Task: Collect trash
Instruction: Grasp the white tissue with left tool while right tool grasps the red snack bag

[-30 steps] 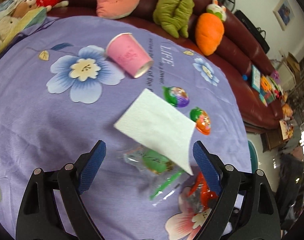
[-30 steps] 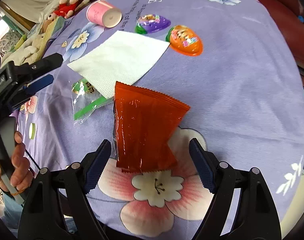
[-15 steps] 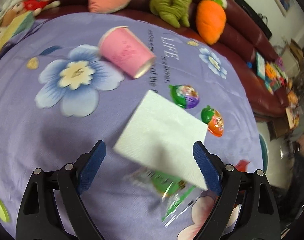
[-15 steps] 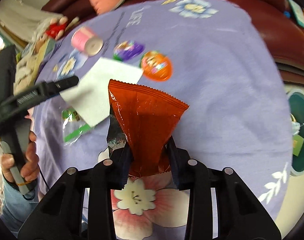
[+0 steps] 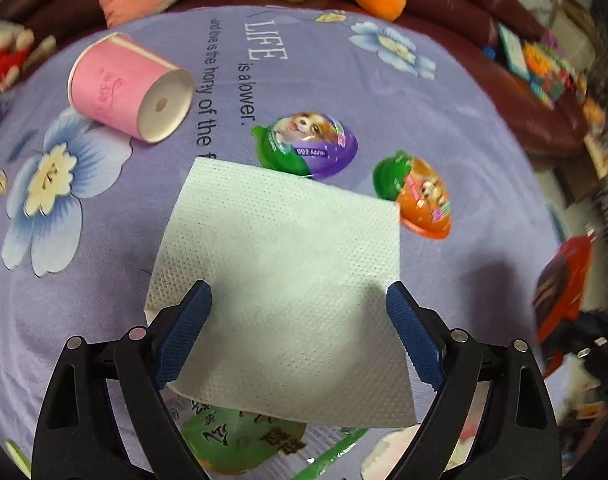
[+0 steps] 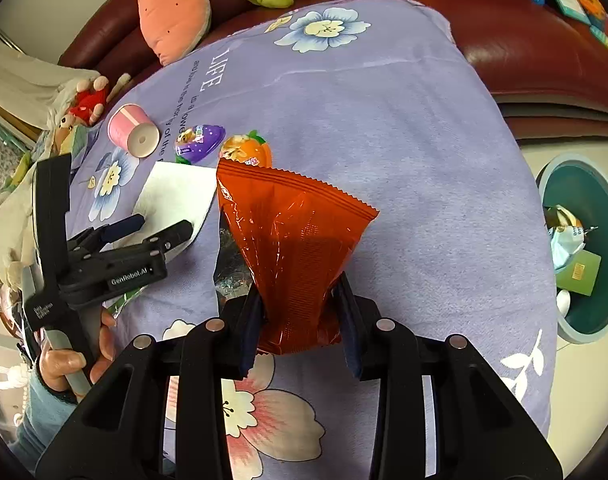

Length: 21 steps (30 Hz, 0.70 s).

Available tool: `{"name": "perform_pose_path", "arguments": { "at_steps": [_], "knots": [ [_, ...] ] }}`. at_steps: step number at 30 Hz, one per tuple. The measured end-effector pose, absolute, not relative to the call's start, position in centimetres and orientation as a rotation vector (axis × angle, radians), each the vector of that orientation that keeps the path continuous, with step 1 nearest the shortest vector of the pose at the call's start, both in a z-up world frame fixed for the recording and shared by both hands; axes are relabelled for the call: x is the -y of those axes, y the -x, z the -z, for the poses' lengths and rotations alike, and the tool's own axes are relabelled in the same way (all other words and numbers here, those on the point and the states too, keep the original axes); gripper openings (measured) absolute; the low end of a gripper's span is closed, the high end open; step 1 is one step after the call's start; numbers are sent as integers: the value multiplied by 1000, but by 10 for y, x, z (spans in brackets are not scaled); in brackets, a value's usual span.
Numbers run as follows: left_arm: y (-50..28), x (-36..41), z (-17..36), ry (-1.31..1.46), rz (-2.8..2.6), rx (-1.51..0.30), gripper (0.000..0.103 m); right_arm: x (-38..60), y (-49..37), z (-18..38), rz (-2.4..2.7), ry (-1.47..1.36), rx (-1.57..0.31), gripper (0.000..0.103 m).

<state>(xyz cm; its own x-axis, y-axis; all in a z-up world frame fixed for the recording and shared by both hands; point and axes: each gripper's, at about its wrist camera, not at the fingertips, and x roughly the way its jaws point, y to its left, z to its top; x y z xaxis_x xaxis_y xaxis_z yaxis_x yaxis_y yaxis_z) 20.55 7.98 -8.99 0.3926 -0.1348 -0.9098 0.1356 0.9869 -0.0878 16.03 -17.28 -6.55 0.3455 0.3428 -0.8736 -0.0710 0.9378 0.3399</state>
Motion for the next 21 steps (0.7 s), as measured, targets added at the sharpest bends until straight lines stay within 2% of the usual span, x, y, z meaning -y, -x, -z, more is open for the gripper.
{"name": "perform_pose_path", "arguments": {
  "at_steps": [3,5,6,8,10,11,13,16,20,21],
  "knots": [
    [-203,-74,92,-56,155,-1142,89,178,-160,65,-272,-269,-1185,33],
    [-201,-76,93,-61,153,-1129,85,181,-160,65,-272,-275,-1182,33],
    [-199,-76,92,-69,141,-1121,76,183,-160,65,-272,-280,-1180,33],
    [-197,-80,91,-82,116,-1109,65,185,-159,66,-272,-286,-1179,33],
    [-196,-88,88,-66,91,-1100,42,188,-158,66,-273,-291,-1178,33],
    [-197,-94,87,-55,77,-1098,36,189,-158,66,-273,-294,-1177,33],
    [-199,-103,86,-24,61,-1100,16,191,-156,65,-271,-301,-1172,33],
    [-200,-116,83,49,51,-1114,10,195,-154,64,-268,-306,-1167,33],
    [-197,-125,80,125,83,-1134,11,197,-152,64,-273,-311,-1167,33],
    [-197,-127,80,142,84,-1138,14,197,-152,63,-274,-311,-1167,33]
  ]
}}
